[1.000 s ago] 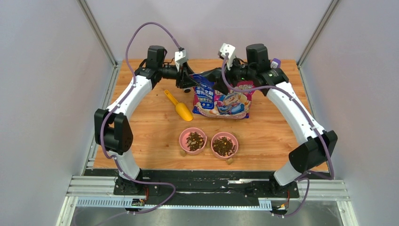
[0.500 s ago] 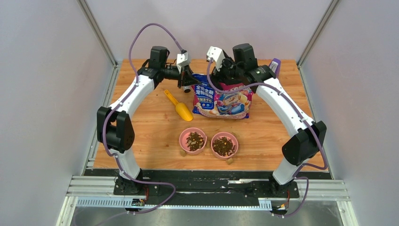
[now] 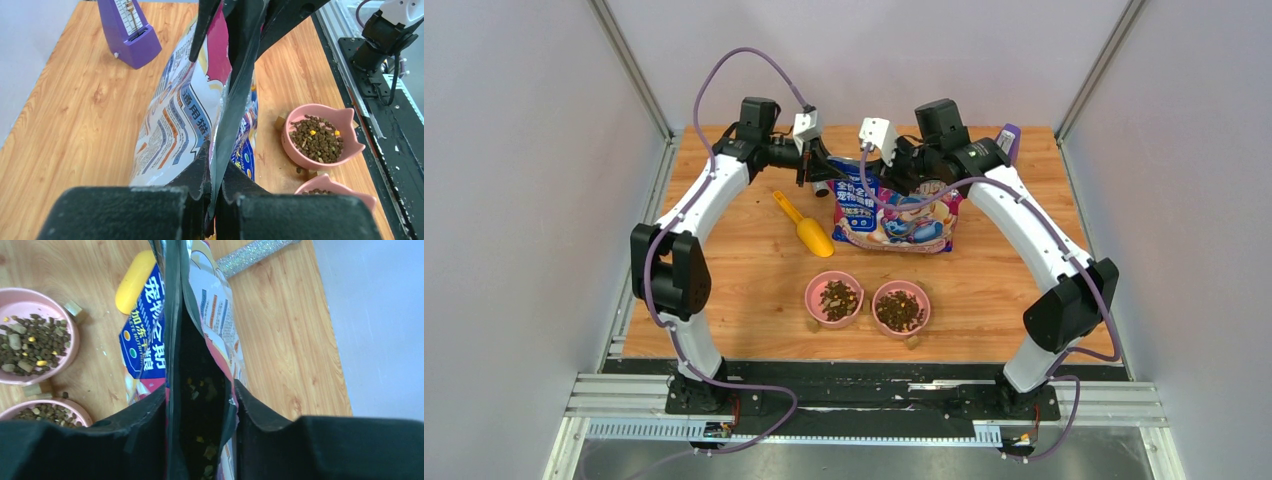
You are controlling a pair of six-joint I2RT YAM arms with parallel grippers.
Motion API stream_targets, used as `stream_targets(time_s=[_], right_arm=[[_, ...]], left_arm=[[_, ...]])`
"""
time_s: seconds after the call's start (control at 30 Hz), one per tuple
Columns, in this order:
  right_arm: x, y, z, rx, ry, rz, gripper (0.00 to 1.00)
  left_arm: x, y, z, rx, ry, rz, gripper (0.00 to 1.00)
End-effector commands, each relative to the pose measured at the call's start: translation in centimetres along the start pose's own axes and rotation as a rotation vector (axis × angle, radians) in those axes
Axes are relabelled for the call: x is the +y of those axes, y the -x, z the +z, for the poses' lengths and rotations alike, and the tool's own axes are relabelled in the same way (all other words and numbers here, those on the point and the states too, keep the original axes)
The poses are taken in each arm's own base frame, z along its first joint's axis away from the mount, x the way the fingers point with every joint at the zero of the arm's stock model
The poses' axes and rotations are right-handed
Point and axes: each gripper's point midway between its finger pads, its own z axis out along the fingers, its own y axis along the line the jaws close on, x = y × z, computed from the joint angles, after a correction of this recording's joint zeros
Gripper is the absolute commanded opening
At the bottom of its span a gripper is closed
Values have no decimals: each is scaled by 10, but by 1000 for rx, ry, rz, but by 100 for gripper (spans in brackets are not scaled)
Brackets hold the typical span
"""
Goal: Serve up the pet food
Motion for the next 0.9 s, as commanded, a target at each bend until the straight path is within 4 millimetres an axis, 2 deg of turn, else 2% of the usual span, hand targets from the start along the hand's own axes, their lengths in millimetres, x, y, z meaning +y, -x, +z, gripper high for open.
stream_targets(time_s=[0.0,0.27,0.43,0.53,0.6,0.7,0.87], right_arm=[[-8,-13,-24,82,-85,-46,35],[-25,-36,-46,160,-194,-42,29],[-19,-28,-71,70,-159,0,27],[-20,-35,-82,78,-178,14,25],[-22,-47,-85,112,-196,27,19],[-25,-60,-92,147,-221,44,2],[-25,-74,-108,171,-254,65,0]], left_arm=[[6,35,-20,-58,-4,93,0],[10,35,-23,-59,4,88,0],[12,33,-25,-57,12,88,0],[13,33,-26,-55,18,89,0],[14,32,-26,-55,19,88,0],[14,32,-27,-54,21,87,0],[15,32,-27,-52,29,75,0]])
